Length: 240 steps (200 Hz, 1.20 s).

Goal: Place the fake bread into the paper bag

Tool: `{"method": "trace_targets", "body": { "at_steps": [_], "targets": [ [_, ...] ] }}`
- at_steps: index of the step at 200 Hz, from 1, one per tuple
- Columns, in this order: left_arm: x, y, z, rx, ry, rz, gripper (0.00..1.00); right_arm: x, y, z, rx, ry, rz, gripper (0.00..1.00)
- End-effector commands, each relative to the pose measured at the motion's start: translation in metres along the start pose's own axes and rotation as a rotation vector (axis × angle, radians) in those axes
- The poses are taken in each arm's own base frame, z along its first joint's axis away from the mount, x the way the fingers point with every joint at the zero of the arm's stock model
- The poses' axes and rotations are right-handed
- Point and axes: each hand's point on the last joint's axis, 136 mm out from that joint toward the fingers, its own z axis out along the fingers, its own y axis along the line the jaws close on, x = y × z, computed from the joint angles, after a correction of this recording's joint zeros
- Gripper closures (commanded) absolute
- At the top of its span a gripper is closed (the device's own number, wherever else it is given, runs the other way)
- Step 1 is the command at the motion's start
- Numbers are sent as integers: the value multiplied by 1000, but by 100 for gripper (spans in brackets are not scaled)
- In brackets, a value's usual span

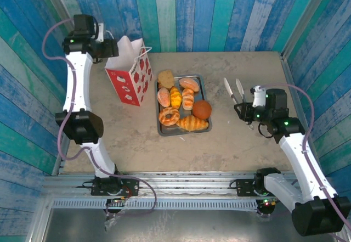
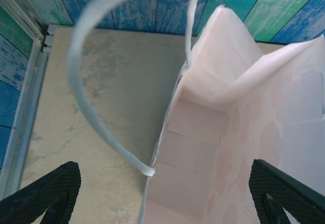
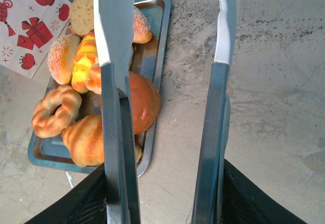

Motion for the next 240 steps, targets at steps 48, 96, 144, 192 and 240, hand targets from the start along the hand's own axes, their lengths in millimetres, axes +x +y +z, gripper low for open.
{"method": "trace_targets", "body": {
  "at_steps": [48, 96, 144, 192, 240],
  "targets": [
    [20, 6, 50, 1, 80, 13, 29, -10, 13, -8, -56, -56, -34, 49],
    [32, 10, 60, -7, 106, 20, 51, -6, 22, -16, -85, -12, -75, 49],
    [27, 7, 44, 1, 71, 17, 91, -2, 23, -18, -78, 24, -100, 49],
    [30, -2, -14, 16, -31, -7, 100, -3, 27, -16, -80, 41, -127, 49],
    [55, -13, -64, 54, -73, -73, 100, 0, 40, -11, -59, 87, -199, 49]
  ]
}}
